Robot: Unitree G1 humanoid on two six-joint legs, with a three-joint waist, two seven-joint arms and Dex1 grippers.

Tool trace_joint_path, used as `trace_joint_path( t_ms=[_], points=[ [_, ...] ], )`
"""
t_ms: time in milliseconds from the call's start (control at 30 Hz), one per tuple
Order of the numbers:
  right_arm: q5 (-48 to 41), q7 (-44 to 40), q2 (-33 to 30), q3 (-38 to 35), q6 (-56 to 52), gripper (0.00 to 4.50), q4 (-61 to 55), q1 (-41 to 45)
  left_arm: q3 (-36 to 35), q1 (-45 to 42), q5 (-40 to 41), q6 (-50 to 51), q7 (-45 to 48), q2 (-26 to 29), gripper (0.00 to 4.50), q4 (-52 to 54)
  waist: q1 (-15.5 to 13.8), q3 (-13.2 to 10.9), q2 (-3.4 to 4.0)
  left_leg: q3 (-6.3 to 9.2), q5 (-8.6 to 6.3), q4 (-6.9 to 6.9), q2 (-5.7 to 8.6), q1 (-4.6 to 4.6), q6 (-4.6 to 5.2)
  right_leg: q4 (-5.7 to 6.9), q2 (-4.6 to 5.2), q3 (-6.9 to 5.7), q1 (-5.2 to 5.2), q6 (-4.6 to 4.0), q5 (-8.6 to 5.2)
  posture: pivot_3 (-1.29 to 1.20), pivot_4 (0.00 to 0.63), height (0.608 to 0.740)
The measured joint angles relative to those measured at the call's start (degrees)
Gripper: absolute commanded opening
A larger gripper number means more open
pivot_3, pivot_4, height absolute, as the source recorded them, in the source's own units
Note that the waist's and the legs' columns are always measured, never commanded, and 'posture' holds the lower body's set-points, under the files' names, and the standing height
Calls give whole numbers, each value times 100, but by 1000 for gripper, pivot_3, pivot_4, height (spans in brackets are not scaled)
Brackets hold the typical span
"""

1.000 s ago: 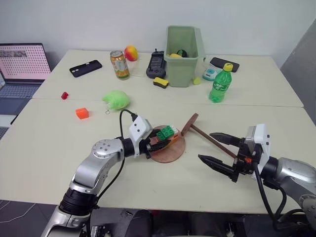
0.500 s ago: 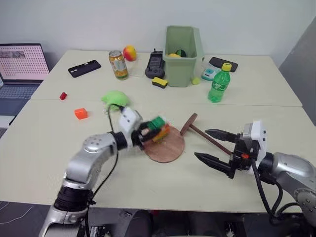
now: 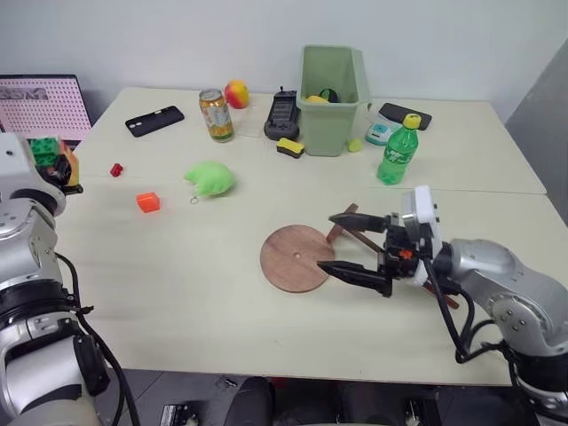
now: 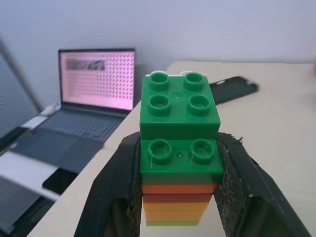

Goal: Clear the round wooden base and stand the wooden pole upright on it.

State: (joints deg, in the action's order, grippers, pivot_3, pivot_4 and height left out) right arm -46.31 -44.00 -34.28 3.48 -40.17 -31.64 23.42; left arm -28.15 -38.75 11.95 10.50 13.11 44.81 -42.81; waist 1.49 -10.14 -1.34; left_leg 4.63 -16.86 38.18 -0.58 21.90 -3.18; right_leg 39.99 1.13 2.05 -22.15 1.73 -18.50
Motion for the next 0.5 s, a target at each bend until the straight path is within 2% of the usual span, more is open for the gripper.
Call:
trace_joint_path(
  t_ms=[200,500],
  points=[
    [6,18,112,8,-5,4500,73,208,-31,-611,29,-791,47,36,1528,-2052,12,12,-33,5,0,1,-1,16,-1,-1,6,-9,-12,0,0,0,150,740],
    [2,237,170,-12,-31,4500,-93,208,119,-888,-25,-1183,121,36,1528,-2898,35,12,-33,4,0,0,-3,14,0,7,4,-8,-15,0,0,0,150,740]
  ],
)
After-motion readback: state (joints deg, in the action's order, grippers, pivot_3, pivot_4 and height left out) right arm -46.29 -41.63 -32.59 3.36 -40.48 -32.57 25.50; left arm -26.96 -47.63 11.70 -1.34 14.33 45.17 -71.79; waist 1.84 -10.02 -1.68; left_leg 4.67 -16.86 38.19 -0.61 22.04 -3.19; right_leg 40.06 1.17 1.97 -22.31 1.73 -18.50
